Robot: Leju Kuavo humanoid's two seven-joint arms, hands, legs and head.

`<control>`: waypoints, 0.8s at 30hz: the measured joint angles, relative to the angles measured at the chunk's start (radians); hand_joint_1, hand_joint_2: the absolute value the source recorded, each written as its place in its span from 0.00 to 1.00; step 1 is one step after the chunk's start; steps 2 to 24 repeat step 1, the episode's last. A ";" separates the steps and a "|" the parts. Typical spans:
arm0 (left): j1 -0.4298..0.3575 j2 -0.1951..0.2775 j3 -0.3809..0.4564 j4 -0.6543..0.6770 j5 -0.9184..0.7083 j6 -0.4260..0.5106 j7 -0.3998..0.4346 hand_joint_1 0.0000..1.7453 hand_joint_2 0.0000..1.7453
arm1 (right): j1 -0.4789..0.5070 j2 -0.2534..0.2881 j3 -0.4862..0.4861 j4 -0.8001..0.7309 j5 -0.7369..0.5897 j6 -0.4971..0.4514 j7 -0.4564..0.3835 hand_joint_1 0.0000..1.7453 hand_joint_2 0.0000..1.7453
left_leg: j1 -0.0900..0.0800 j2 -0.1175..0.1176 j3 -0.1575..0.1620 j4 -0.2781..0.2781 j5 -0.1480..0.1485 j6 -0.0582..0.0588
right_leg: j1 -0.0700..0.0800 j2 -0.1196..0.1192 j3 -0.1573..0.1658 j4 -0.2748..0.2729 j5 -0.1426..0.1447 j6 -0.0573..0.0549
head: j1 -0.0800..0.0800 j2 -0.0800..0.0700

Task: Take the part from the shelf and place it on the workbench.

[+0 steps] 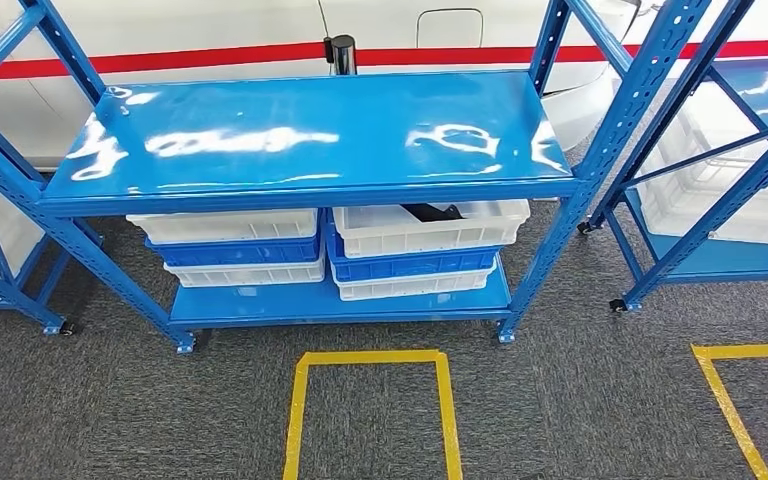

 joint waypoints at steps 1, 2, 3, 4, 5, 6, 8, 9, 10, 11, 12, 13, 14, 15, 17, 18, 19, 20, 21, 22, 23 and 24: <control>0.000 0.000 0.000 0.000 0.000 0.000 0.000 0.00 0.00 | 0.000 0.000 0.000 0.000 0.000 0.000 0.000 0.00 0.00 | 0.000 0.000 0.000 0.000 0.000 -0.002 | 0.000 0.000 0.000 0.000 0.000 0.000 | 0.000 0.000; 0.000 0.000 0.000 0.000 0.000 0.000 0.000 0.00 0.00 | 0.000 0.000 0.000 0.000 0.000 0.000 0.000 0.00 0.00 | 0.000 0.000 0.000 0.000 0.000 -0.002 | 0.000 0.000 0.000 0.000 0.000 0.000 | 0.000 0.000; 0.000 0.000 0.000 0.000 0.000 0.000 0.000 0.00 0.00 | 0.000 0.000 0.000 0.000 0.000 0.000 0.000 0.00 0.00 | 0.000 0.000 0.000 0.000 0.000 -0.002 | 0.000 0.000 0.000 0.000 0.000 0.000 | 0.000 0.000; 0.000 0.000 0.000 0.000 0.000 0.000 0.000 0.00 0.00 | 0.000 0.000 0.000 0.000 0.000 0.000 0.000 0.00 0.00 | 0.000 0.000 0.000 0.000 0.000 -0.002 | 0.000 0.000 0.000 0.000 0.000 0.000 | 0.000 0.000; 0.000 0.000 0.000 0.000 0.000 0.000 0.000 0.00 0.00 | 0.000 0.000 0.000 0.000 0.000 0.000 0.000 0.00 0.00 | 0.000 0.000 0.000 0.000 0.000 -0.002 | 0.000 0.000 0.000 0.000 0.000 0.000 | 0.000 0.000; 0.000 0.000 0.000 0.000 0.000 0.000 0.000 0.00 0.00 | 0.000 0.000 0.000 0.000 0.000 0.000 0.000 0.00 0.00 | 0.000 0.000 0.000 0.000 0.000 -0.002 | 0.000 0.000 0.000 0.000 0.000 0.000 | 0.000 0.000; 0.000 0.000 0.000 0.000 0.000 0.000 0.000 0.00 0.00 | 0.000 0.000 0.000 0.000 0.000 0.000 0.000 0.00 0.00 | 0.000 0.000 0.000 0.000 0.000 -0.002 | 0.000 0.000 0.000 0.000 0.000 0.000 | 0.000 0.000; 0.000 0.000 0.000 0.000 0.000 0.000 0.000 0.00 0.00 | 0.000 0.000 0.000 0.000 0.000 0.000 0.000 0.00 0.00 | 0.000 0.000 0.000 0.000 0.000 -0.002 | 0.000 0.000 0.000 0.000 0.000 0.000 | 0.000 0.000; 0.000 0.000 0.000 0.000 0.000 0.000 0.000 0.00 0.00 | 0.000 0.000 0.000 0.000 0.000 0.000 0.000 0.00 0.00 | 0.000 0.000 0.000 0.000 0.000 -0.002 | 0.000 0.000 0.000 0.000 0.000 0.000 | 0.000 0.000; 0.000 0.000 0.000 0.000 0.000 0.000 0.000 0.00 0.00 | 0.000 0.000 0.000 0.000 0.000 0.000 0.000 0.00 0.00 | 0.000 0.000 0.000 0.000 0.000 -0.002 | 0.000 0.000 0.000 0.000 0.000 0.000 | 0.000 0.000; 0.000 0.000 0.000 0.000 0.000 0.000 0.000 0.00 0.00 | 0.000 0.000 0.000 0.000 0.000 0.000 0.000 0.00 0.00 | 0.000 0.000 0.000 0.000 0.000 -0.002 | 0.000 0.000 0.000 0.000 0.000 0.000 | 0.000 0.000; 0.000 0.000 0.000 0.000 0.000 0.000 0.000 0.00 0.00 | 0.000 0.000 0.000 0.000 0.000 0.000 0.000 0.00 0.00 | 0.000 0.000 0.000 0.000 0.000 -0.002 | 0.000 0.000 0.000 0.000 0.000 0.000 | 0.000 0.000; 0.000 0.000 0.000 0.000 0.000 0.000 0.000 0.00 0.00 | 0.000 0.000 0.000 0.000 0.000 0.000 0.000 0.00 0.00 | 0.000 0.000 0.000 0.000 0.000 -0.002 | 0.000 0.000 0.000 0.000 0.000 0.000 | 0.000 0.000; 0.000 0.000 0.000 0.000 0.000 0.000 0.000 0.00 0.00 | 0.000 0.000 0.000 0.000 0.000 0.000 0.000 0.00 0.00 | 0.000 0.000 0.000 0.000 0.000 -0.002 | 0.000 0.000 0.000 0.000 0.000 0.000 | 0.000 0.000; 0.000 0.000 0.000 0.000 0.000 0.000 0.000 0.00 0.00 | 0.000 0.000 0.000 0.000 0.000 0.000 0.000 0.00 0.00 | 0.000 0.000 0.000 0.000 0.000 -0.002 | 0.000 0.000 0.000 0.000 0.000 0.000 | 0.000 0.000; 0.000 0.000 0.000 0.000 0.000 0.000 0.000 0.00 0.00 | 0.000 0.000 0.000 0.000 0.000 0.000 0.000 0.00 0.00 | 0.000 0.000 0.000 0.000 0.000 -0.002 | 0.000 0.000 0.000 0.000 0.000 0.000 | 0.000 0.000; 0.000 0.000 0.000 0.000 0.000 0.000 0.000 0.00 0.00 | 0.000 0.000 0.000 0.000 0.000 0.000 0.000 0.00 0.00 | 0.000 0.000 0.000 0.000 0.000 -0.002 | 0.000 0.000 0.000 0.000 0.000 0.000 | 0.000 0.000; 0.000 0.000 0.000 0.000 0.000 0.000 0.000 0.00 0.00 | 0.000 0.000 0.000 0.000 0.000 0.000 0.000 0.00 0.00 | 0.000 0.000 0.000 0.000 0.000 -0.002 | 0.000 0.000 0.000 0.000 0.000 0.000 | 0.000 0.000; 0.000 0.000 0.000 0.000 0.000 0.000 0.000 0.00 0.00 | 0.000 0.000 0.000 0.000 0.000 0.000 0.000 0.00 0.00 | 0.000 0.000 0.000 0.000 0.000 -0.002 | 0.000 0.000 0.000 0.000 0.000 0.000 | 0.000 0.000; 0.000 0.000 0.000 0.000 0.000 0.000 0.000 0.00 0.00 | 0.000 0.000 0.000 0.000 0.000 0.000 0.000 0.00 0.00 | 0.000 0.000 0.000 0.000 0.000 -0.002 | 0.000 0.000 0.000 0.000 0.000 0.000 | 0.000 0.000; 0.000 0.000 0.000 0.000 0.000 0.000 0.000 0.00 0.00 | 0.000 0.000 0.000 0.000 0.000 0.000 0.000 0.00 0.00 | 0.000 0.000 0.000 0.000 0.000 -0.002 | 0.000 0.000 0.000 0.000 0.000 0.000 | 0.000 0.000; 0.000 0.000 0.000 0.000 0.000 0.000 0.000 0.00 0.00 | 0.000 0.000 0.000 0.000 0.000 0.000 0.000 0.00 0.00 | 0.000 0.000 0.000 0.000 0.000 -0.002 | 0.000 0.000 0.000 0.000 0.000 0.000 | 0.000 0.000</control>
